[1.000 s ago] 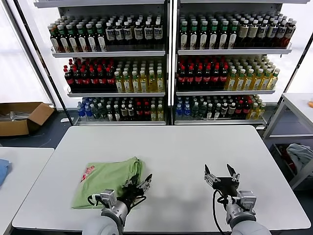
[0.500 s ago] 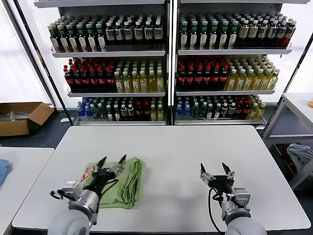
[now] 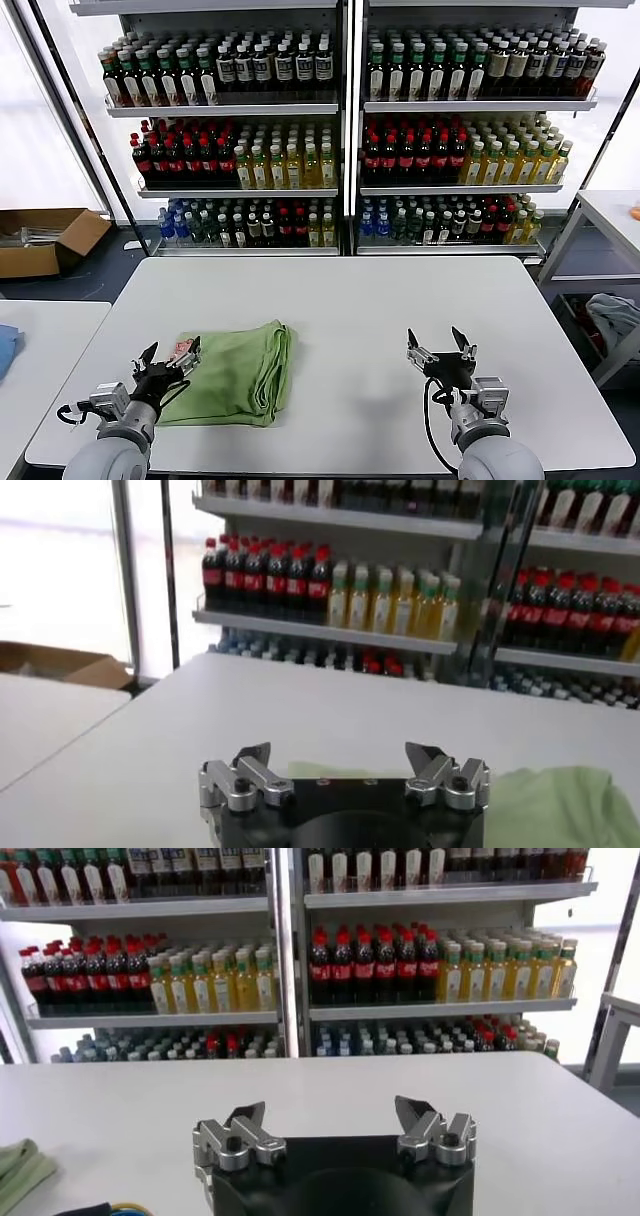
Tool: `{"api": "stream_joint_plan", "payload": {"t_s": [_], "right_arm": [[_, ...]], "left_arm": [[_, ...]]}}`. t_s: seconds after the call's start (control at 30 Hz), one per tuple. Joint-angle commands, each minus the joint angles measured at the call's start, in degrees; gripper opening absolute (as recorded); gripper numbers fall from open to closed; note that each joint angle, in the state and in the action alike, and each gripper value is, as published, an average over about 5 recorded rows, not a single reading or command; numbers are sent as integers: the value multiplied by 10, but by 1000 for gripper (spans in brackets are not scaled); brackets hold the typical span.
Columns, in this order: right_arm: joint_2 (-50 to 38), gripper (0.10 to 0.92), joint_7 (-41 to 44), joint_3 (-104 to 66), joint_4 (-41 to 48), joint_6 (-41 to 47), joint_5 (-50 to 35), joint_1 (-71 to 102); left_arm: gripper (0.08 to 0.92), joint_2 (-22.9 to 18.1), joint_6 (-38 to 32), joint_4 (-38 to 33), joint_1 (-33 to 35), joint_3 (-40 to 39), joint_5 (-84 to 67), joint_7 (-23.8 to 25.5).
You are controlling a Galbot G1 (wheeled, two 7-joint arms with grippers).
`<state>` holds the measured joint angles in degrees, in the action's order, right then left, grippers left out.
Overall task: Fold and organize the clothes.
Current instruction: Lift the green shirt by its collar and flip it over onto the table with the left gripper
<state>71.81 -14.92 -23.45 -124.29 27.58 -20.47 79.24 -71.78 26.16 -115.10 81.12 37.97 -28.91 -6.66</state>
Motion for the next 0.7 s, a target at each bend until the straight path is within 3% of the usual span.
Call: {"api": "stream_joint_plan", "payload": {"t_s": [0.03, 0.7], "right_arm": [[1, 823, 0, 3, 3, 0, 0, -3], [4, 823, 2, 3, -1, -2, 2, 5]], "left_arm": [[823, 10, 17, 39, 2, 17, -36, 8], [823, 15, 25, 71, 1, 14, -68, 28]]}}
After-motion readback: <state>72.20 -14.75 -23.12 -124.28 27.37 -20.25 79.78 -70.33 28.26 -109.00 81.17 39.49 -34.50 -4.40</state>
